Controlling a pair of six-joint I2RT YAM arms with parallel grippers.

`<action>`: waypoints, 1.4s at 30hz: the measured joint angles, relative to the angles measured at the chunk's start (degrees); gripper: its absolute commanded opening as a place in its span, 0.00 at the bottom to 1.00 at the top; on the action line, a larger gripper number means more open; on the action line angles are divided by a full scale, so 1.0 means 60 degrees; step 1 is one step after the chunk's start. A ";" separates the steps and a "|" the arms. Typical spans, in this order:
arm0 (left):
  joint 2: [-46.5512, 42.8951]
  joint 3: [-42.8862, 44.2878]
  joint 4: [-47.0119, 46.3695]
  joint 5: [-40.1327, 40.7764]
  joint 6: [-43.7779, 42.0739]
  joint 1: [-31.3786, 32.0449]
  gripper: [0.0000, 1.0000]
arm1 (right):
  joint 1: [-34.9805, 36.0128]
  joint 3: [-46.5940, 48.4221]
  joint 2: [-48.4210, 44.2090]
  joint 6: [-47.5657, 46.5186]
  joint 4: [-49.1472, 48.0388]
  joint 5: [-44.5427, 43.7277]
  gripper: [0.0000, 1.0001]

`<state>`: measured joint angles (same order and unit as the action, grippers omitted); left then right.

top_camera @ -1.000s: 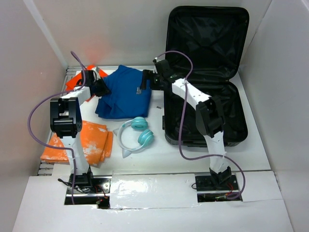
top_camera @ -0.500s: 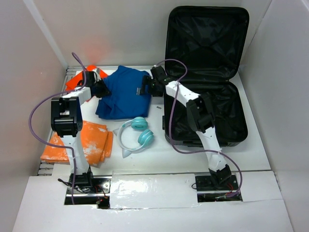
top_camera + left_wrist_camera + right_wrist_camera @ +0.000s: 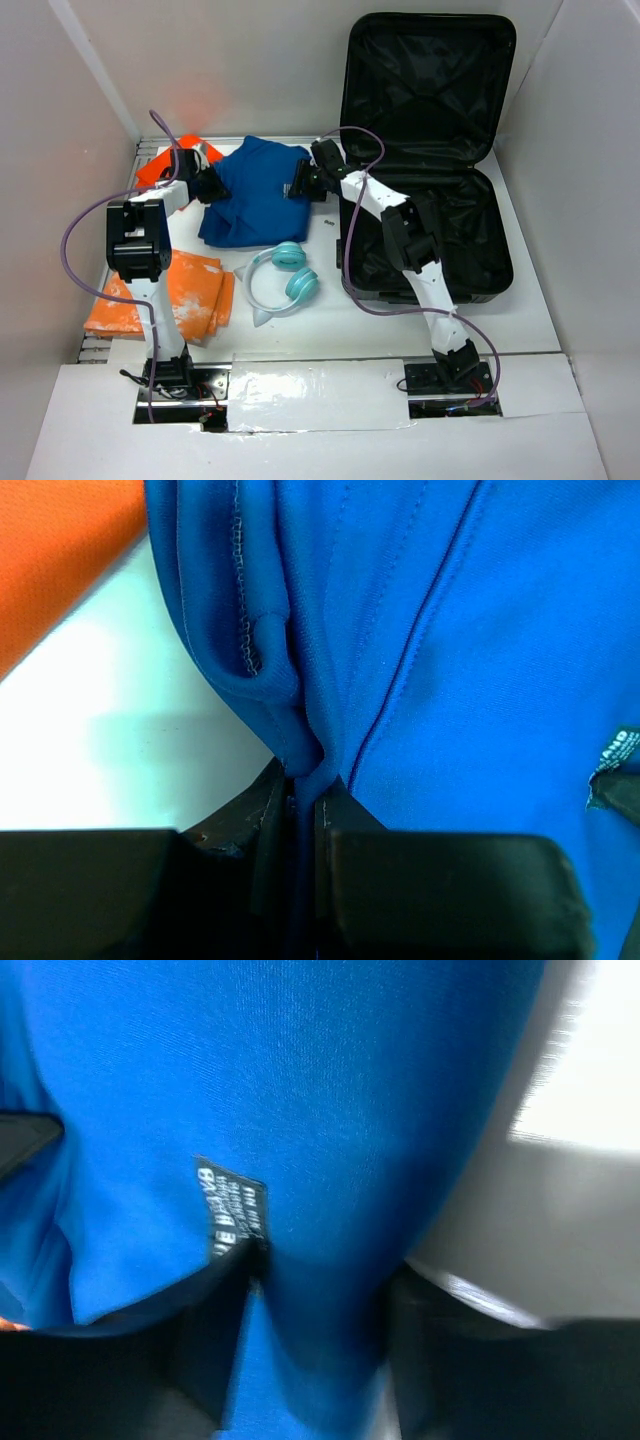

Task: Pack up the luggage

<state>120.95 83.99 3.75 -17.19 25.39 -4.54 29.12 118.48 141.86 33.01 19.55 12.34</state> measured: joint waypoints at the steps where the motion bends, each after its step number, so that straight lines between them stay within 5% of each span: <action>1: 0.0011 0.0000 -0.0011 -0.0033 0.0000 -0.0004 0.00 | -0.0004 0.0004 0.0007 0.0018 -0.0073 0.0036 0.43; 2: 0.0015 0.0000 -0.0025 -0.0073 0.0000 -0.0007 0.00 | -0.0004 0.0011 0.0007 0.0058 -0.0127 0.0062 0.23; 6: 0.0066 0.0098 0.0007 -0.0219 -0.0004 -0.0022 0.00 | 0.0033 0.0197 0.0007 0.0015 -0.0025 -0.0171 0.00; 16: 0.0011 0.0437 0.0164 -0.0641 0.0000 0.0015 0.00 | 0.0076 0.1763 -0.0033 -0.0645 0.1111 -0.0831 0.00; 25: -0.1716 0.0699 0.0641 -0.1333 0.0080 0.0171 0.00 | -0.0062 0.1800 -0.1395 -0.0973 0.2036 -0.1027 0.00; 33: -0.3348 0.1384 0.0889 -0.1209 0.0350 0.1628 0.00 | -0.0514 0.0994 -0.4561 -0.1344 0.3155 -0.1909 0.00; 42: -0.4674 0.0627 0.0142 -0.0423 0.1752 0.4666 0.00 | -0.2514 -0.2266 -0.9566 -0.1596 0.4980 -0.2237 0.00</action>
<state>92.90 87.74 4.60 -19.73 35.90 23.46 14.04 104.88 84.47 23.44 49.43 -1.08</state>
